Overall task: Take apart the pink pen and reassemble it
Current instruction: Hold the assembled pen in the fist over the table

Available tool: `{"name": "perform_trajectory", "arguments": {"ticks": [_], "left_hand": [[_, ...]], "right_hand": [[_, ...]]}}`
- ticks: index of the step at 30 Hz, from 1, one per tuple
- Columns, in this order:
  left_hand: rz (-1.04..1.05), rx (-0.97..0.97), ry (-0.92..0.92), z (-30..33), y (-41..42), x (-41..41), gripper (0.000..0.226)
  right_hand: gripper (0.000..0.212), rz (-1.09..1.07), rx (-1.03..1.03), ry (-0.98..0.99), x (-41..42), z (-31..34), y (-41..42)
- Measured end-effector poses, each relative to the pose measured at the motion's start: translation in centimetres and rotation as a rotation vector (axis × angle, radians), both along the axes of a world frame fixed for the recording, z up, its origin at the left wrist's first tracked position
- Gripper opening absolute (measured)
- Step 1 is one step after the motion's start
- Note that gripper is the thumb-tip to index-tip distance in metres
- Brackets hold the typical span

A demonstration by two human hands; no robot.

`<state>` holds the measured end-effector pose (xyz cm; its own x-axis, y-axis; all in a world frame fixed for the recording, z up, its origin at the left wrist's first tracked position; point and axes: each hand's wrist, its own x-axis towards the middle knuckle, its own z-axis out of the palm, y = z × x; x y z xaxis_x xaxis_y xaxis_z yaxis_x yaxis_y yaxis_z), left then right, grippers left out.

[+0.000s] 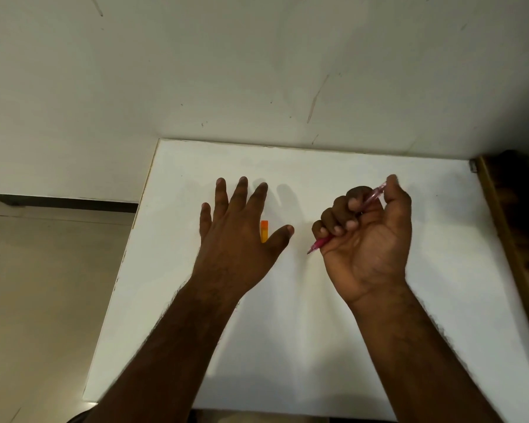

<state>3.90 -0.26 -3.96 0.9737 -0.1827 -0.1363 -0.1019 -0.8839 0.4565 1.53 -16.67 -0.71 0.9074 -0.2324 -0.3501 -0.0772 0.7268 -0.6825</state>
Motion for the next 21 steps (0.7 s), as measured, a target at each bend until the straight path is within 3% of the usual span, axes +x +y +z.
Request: {"name": "perform_trajectory", "arguments": {"ticks": [21], "left_hand": [[-0.001, -0.011, -0.009, 0.19, 0.12, -0.01, 0.082]], "right_hand": [[0.054, 0.021, -0.005, -0.042, -0.01, 0.35, 0.18]]}}
